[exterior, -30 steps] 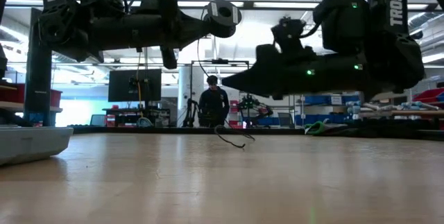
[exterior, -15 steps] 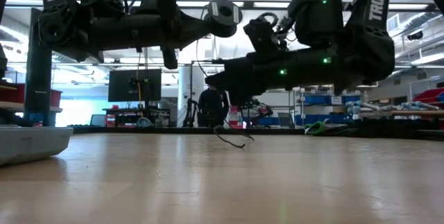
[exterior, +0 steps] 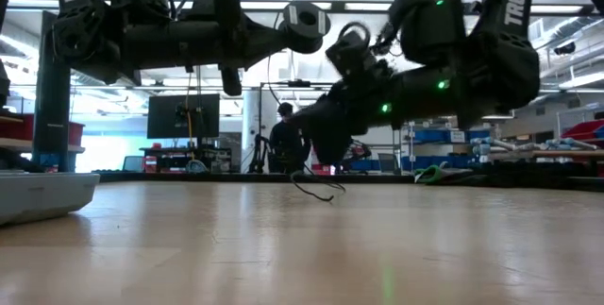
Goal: Coil cords
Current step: Coil the black wire onto the spool
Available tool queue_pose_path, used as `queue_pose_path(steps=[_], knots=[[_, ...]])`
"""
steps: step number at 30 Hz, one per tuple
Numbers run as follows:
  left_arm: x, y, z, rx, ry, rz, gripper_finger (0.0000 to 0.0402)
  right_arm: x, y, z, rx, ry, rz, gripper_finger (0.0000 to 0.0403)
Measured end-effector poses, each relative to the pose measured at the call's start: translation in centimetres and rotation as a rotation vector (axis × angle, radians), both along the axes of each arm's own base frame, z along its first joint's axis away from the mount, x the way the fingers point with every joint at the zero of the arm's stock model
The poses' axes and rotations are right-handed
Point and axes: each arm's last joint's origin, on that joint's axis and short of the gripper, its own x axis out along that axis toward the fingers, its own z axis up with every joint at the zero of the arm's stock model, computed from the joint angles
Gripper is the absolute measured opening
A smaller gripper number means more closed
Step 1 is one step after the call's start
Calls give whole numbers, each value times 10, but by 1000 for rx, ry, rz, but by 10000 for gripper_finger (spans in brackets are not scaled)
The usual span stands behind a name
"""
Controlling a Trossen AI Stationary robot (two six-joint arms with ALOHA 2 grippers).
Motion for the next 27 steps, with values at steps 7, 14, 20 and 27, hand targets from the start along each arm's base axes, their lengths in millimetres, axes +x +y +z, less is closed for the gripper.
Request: queue_pose_path(steps=[7, 14, 20, 27], knots=[[0, 0, 0, 0, -1, 0, 0, 12, -3, 3, 45, 13, 13, 57], [0, 0, 0, 1, 0, -5, 0, 12, 1, 5, 43, 0, -22, 27], [0, 0, 0, 5, 2, -8, 0, 11, 16, 6, 43, -9, 8, 21], [0, 0, 0, 6, 2, -8, 0, 9, 24, 7, -11, 9, -6, 29]])
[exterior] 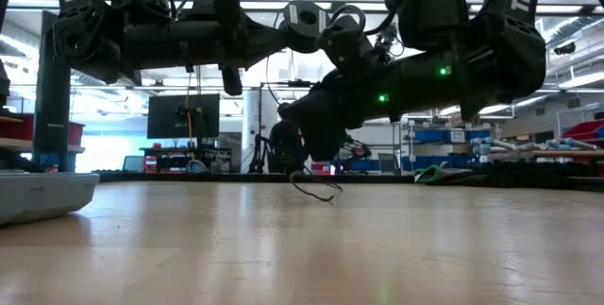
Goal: Coil cords
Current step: Coil the black wire onto the spool
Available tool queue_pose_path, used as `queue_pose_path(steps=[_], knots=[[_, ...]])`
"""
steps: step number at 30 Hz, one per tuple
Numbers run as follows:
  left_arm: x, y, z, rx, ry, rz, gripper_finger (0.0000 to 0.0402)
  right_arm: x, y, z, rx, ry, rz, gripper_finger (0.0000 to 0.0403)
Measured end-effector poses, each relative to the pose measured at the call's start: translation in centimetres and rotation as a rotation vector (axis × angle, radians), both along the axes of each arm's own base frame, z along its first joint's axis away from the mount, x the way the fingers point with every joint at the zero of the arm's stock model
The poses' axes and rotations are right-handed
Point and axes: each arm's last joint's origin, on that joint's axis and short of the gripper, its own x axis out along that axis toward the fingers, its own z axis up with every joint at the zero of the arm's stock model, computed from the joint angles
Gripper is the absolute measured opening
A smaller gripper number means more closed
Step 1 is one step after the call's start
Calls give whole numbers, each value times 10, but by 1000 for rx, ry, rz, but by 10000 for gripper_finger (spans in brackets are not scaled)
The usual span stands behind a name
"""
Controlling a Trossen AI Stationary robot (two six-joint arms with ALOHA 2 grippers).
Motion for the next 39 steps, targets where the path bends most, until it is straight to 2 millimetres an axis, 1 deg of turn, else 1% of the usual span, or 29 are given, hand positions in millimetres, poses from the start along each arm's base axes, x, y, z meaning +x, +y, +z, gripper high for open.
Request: queue_pose_path(steps=[3, 6, 17, 22, 25, 27, 29, 31, 32, 34, 36, 39], knots=[[0, 0, 0, 0, 0, -1, 0, -1, 0, 2, 1, -16, -40, 38], [0, 0, 0, 0, 0, -1, 0, -1, -1, 2, 1, -20, -43, 49], [0, 0, 0, 0, 0, -1, 0, 1, -12, 2, 6, -23, -65, 112], [0, 0, 0, -1, -1, -1, 0, 2, -19, 2, 8, -23, -83, 121], [0, 0, 0, -1, -1, -1, 0, 2, -21, 1, 9, -19, -67, 110], [0, 0, 0, -1, -1, -1, 0, 2, -21, 0, 7, -2, -65, 92], [0, 0, 0, -1, -1, -1, 0, 2, -21, -2, 15, 10, -66, 61], [0, 0, 0, -1, -1, -1, 0, 2, -21, -3, 40, 6, -68, 22], [0, 0, 0, -1, -1, -1, 0, 2, -21, -4, 52, 8, -73, 12], [0, 0, 0, -1, 0, -1, 0, 1, -20, -4, 78, -11, -124, 9], [0, 0, 0, -1, 6, -1, 0, -2, -17, -4, 98, -44, -220, 5], [1, 0, -3, -2, 29, -1, 0, -7, -8, 0, 80, -57, -350, 3]])
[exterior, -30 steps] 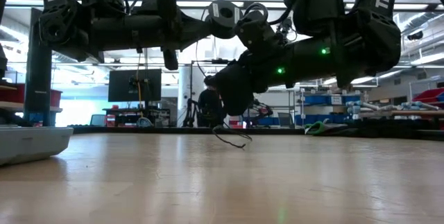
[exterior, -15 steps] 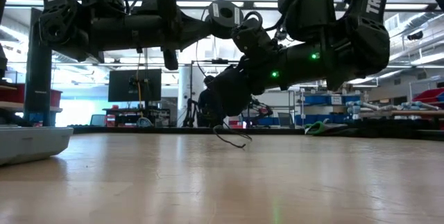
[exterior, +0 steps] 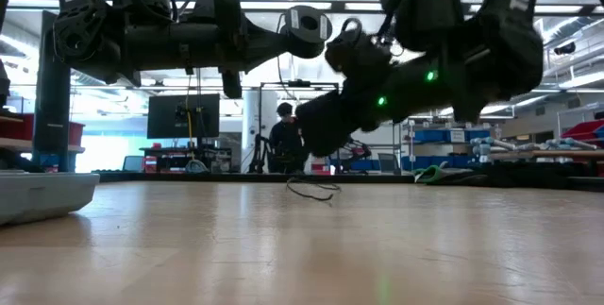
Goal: Coil cords
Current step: Coil the black wire onto the spool
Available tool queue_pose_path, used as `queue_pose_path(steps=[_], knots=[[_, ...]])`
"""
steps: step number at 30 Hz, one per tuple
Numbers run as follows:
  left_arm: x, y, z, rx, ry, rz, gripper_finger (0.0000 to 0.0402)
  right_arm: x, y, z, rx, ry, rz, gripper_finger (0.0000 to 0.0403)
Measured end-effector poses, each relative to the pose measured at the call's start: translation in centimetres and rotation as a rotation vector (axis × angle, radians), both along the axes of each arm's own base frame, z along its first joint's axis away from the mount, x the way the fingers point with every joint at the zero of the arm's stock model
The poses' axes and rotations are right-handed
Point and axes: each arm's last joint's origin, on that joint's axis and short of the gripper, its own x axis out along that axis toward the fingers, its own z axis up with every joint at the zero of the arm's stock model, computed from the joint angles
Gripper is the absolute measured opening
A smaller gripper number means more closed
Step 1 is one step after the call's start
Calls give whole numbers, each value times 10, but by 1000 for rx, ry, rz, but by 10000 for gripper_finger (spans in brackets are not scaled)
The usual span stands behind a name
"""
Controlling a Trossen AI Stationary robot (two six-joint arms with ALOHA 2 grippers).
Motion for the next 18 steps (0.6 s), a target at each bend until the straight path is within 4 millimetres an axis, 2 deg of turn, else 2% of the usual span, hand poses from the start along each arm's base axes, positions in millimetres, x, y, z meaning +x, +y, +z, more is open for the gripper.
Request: queue_pose_path(steps=[4, 8, 11, 16, 18], knots=[[0, 0, -3, 6, 29, 1, 0, -4, 12, 15, -18, -2, -26, 1], [1, 0, -4, 21, 52, 7, 0, -9, 14, 31, 67, -51, -23, 1], [1, 0, -6, 21, 71, 7, 0, -16, 9, 40, 204, -51, 14, 1], [1, 0, -6, 26, 72, 10, 0, -33, -9, 52, 544, -16, 81, 0], [1, 0, -6, 27, 72, 12, 0, -38, -12, 59, 589, -4, 88, 0]])
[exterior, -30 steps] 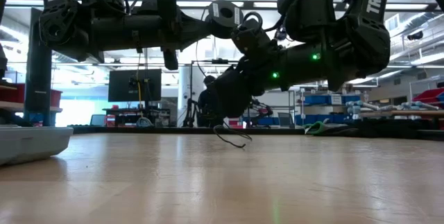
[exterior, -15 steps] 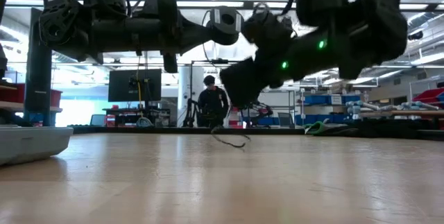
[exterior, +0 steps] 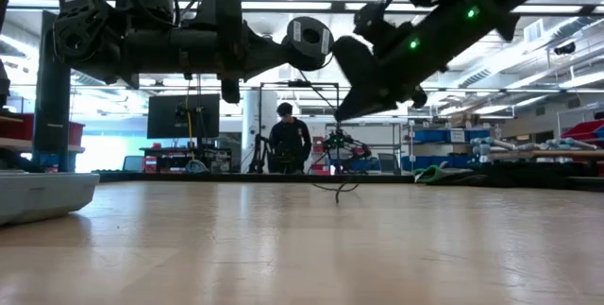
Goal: Coil cords
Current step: Coil the black wire onto the spool
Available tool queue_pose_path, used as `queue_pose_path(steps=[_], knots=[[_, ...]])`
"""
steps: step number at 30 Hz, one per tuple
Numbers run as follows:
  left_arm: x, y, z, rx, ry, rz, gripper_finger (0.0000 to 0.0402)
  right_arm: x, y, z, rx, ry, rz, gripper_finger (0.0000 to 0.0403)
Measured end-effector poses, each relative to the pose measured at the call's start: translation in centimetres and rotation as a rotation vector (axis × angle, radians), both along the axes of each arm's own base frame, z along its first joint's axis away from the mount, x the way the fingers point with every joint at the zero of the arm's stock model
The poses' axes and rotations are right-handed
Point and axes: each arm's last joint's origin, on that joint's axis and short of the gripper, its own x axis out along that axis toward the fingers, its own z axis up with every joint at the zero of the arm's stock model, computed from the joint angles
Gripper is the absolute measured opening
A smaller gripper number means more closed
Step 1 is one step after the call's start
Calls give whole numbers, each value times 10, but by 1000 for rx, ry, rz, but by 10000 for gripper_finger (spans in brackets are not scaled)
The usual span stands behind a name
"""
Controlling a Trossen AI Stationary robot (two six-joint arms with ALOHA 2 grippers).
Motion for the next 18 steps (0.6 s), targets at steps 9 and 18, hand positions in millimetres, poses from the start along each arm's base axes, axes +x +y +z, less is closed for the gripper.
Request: queue_pose_path(steps=[9, 18], knots=[[1, -1, -4, 12, 49, 1, 0, -26, -3, 29, 61, 50, -3, 0], [1, -7, -13, 43, 152, 17, 0, -49, -16, 72, 151, -108, -53, 0]])
